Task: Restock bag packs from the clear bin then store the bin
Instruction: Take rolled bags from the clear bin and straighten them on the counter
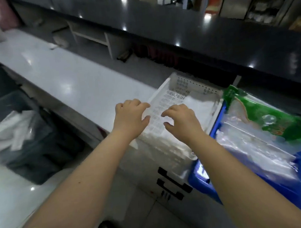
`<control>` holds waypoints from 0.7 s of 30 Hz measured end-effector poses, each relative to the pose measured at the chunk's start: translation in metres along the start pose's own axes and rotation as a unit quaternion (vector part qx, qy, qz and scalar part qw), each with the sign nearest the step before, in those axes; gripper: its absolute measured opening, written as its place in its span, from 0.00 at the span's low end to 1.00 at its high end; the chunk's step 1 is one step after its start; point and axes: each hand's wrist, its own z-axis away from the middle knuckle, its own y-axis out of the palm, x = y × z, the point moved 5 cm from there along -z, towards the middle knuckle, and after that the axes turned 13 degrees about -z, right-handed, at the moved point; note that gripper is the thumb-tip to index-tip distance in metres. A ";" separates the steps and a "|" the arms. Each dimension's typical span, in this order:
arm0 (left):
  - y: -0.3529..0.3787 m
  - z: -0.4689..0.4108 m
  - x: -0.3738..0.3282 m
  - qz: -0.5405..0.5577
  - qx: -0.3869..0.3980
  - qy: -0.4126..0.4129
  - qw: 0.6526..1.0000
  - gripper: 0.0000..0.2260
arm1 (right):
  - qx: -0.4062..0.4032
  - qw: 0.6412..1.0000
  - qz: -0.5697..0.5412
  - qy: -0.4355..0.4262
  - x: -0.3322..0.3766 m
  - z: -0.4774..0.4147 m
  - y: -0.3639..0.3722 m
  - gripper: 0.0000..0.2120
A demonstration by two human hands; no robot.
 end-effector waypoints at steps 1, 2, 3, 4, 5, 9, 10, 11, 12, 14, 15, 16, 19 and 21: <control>-0.001 0.007 0.031 -0.003 -0.003 -0.028 1.000 0.16 | 0.006 1.000 -0.003 -0.021 0.021 -0.014 0.015 0.13; -0.001 0.016 0.063 -0.004 -0.004 -0.056 0.998 0.16 | 0.013 0.999 -0.004 -0.043 0.045 -0.029 0.032 0.13; 0.000 0.025 0.096 -0.004 -0.004 -0.082 0.997 0.16 | 0.020 0.998 -0.003 -0.063 0.069 -0.044 0.050 0.13; 0.002 0.036 0.130 -0.005 -0.003 -0.106 0.994 0.16 | 0.029 0.996 -0.002 -0.082 0.096 -0.060 0.070 0.13; 0.003 0.047 0.164 -0.009 -0.003 -0.127 0.992 0.16 | 0.039 0.994 -0.003 -0.100 0.123 -0.074 0.092 0.13; 0.008 0.097 0.308 -0.051 0.012 -0.198 0.979 0.16 | 0.073 0.979 0.019 -0.188 0.240 -0.130 0.178 0.12; 0.009 0.109 0.344 -0.058 0.019 -0.218 0.974 0.16 | 0.081 0.974 0.026 -0.210 0.269 -0.143 0.198 0.11; 0.010 0.122 0.379 -0.066 0.027 -0.237 0.969 0.16 | 0.092 0.968 0.033 -0.231 0.296 -0.154 0.220 0.11; 0.011 0.135 0.411 -0.073 0.035 -0.254 0.964 0.16 | 0.106 0.961 0.041 -0.250 0.322 -0.164 0.241 0.11; 0.016 0.158 0.469 -0.086 0.046 -0.281 0.955 0.16 | 0.138 0.948 0.060 -0.282 0.366 -0.179 0.285 0.13; 0.020 0.169 0.493 -0.088 0.051 -0.294 0.950 0.16 | 0.156 0.941 0.068 -0.294 0.386 -0.185 0.306 0.15; 0.025 0.178 0.514 -0.087 0.058 -0.307 0.946 0.16 | 0.175 0.934 0.072 -0.304 0.403 -0.190 0.326 0.17; 0.046 0.200 0.561 -0.075 0.087 -0.331 0.937 0.18 | 0.225 0.916 0.074 -0.325 0.442 -0.204 0.379 0.18; 0.060 0.210 0.588 -0.069 0.093 -0.344 0.932 0.18 | 0.244 0.908 0.080 -0.332 0.460 -0.221 0.408 0.18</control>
